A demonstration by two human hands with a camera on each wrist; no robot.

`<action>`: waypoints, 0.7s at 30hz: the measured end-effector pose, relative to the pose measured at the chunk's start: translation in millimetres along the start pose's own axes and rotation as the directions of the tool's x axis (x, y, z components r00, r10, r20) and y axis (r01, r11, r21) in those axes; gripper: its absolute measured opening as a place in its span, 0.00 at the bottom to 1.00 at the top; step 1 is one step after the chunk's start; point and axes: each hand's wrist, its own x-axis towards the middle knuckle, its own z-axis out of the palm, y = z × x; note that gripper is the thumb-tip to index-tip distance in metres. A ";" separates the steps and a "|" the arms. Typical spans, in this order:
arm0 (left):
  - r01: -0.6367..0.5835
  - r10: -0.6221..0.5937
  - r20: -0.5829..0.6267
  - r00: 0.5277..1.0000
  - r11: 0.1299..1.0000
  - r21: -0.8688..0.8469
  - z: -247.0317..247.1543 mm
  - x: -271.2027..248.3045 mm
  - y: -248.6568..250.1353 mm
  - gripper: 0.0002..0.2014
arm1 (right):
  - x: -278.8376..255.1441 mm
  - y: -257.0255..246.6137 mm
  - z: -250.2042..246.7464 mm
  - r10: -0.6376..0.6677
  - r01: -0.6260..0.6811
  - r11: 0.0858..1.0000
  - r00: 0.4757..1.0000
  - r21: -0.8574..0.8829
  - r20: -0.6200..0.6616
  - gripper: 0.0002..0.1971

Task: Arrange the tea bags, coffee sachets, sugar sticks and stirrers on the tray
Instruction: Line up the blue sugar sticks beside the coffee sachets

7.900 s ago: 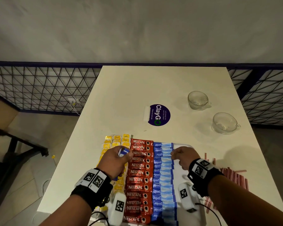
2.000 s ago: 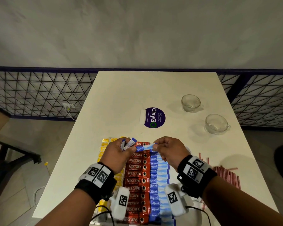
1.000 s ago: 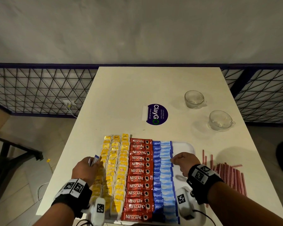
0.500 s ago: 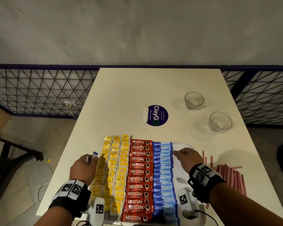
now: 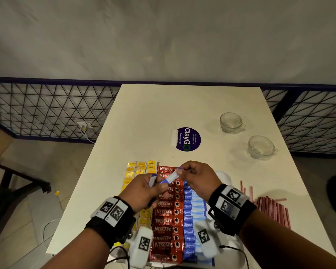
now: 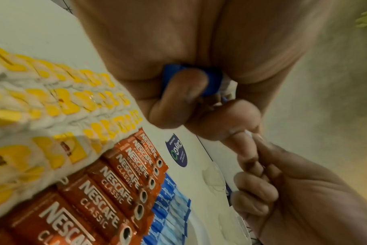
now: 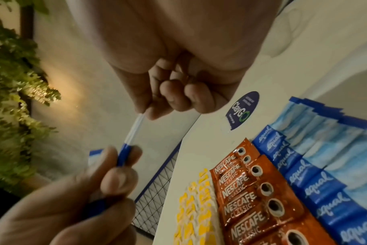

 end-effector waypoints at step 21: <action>-0.140 0.147 -0.222 0.964 0.989 0.043 -17.0 -25.6 -13.2 0.10 | -56.6 -4.1 28.3 0.202 -0.155 0.954 0.965 0.257 -0.168 0.11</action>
